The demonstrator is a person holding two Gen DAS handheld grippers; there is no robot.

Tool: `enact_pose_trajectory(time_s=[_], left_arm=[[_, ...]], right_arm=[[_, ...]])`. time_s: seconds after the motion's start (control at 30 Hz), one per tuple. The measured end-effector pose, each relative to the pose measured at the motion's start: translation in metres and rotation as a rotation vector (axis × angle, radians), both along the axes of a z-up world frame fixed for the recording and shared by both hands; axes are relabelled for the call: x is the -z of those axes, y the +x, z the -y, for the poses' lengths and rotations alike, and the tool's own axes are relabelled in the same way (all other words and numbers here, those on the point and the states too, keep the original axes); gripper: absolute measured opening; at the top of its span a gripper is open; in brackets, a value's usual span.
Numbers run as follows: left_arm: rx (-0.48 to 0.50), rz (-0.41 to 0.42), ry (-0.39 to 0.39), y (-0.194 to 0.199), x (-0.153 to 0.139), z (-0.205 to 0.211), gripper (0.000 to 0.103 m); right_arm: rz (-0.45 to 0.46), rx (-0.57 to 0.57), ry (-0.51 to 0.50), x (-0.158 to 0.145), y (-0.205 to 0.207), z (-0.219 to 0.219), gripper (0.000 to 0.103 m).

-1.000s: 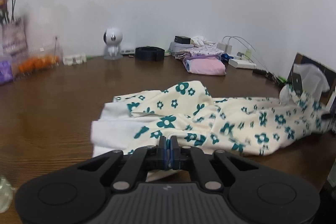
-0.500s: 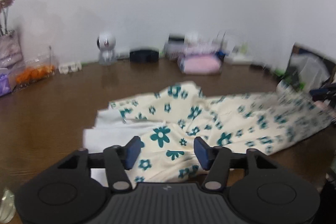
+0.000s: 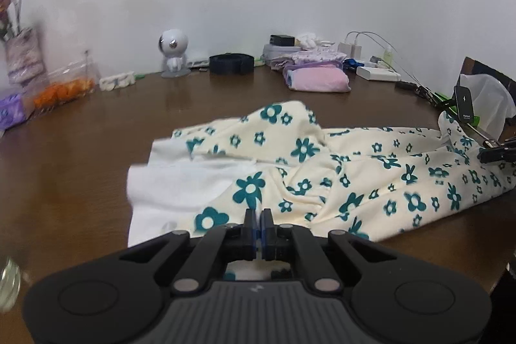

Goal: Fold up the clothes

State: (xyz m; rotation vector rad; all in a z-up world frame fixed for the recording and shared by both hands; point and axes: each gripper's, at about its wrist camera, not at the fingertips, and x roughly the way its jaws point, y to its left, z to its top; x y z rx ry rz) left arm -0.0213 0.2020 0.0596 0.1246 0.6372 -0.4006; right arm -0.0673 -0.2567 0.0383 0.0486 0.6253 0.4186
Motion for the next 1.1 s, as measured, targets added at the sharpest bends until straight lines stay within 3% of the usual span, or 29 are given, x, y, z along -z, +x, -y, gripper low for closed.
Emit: enact_pose_trajectory(time_s=[0.13,0.23,0.27,0.3,0.37,0.47,0.57,0.67,0.73,0.8,0.87,0.93,1.0,1.1], left_arm=[[-0.024,-0.041,0.020,-0.001,0.015,0.000,0.003],[-0.061,-0.027,0.007,0.002,0.008,0.000,0.013],[-0.063,-0.013,0.017,0.002,0.004,0.002,0.018],[-0.066,0.003,0.036,0.002,0.000,0.005,0.021],[-0.076,0.058,0.076,-0.001,-0.009,0.010,0.028],[-0.102,0.111,0.104,-0.004,-0.017,0.020,0.028],[-0.014,0.072,0.084,-0.001,-0.014,0.038,0.032],[0.037,-0.032,0.189,0.011,0.002,0.069,0.034],[0.059,-0.041,0.235,0.014,-0.003,0.077,0.035],[0.045,-0.003,0.170,0.017,-0.027,0.071,0.036],[0.042,0.050,0.114,0.028,-0.054,0.070,0.047],[0.078,0.103,0.135,0.049,-0.066,0.080,0.055],[0.140,0.120,0.201,0.076,-0.060,0.101,0.056],[0.202,0.096,0.293,0.108,-0.036,0.127,0.055]], right_arm=[[0.005,0.041,-0.026,0.001,0.003,0.001,0.002],[0.063,0.015,-0.004,-0.003,0.004,-0.018,0.014],[0.079,-0.009,-0.006,-0.004,0.004,-0.027,0.031],[0.089,-0.023,-0.024,-0.001,0.006,-0.037,0.041],[0.075,0.004,-0.091,0.011,0.012,-0.056,0.040],[0.022,0.050,-0.080,0.028,0.010,-0.061,0.033],[0.025,0.016,-0.112,0.027,-0.005,-0.060,0.033],[-0.006,-0.003,-0.120,0.021,-0.008,-0.056,0.034],[-0.016,-0.007,-0.133,0.013,-0.008,-0.054,0.036],[0.006,0.012,-0.149,-0.003,-0.010,-0.050,0.039],[0.068,0.076,-0.120,-0.025,-0.012,-0.031,0.045],[0.088,0.155,-0.089,-0.038,0.001,-0.010,0.047],[0.078,0.226,-0.110,-0.044,0.027,0.005,0.048],[-0.035,0.218,-0.196,-0.035,0.076,0.010,0.048]])
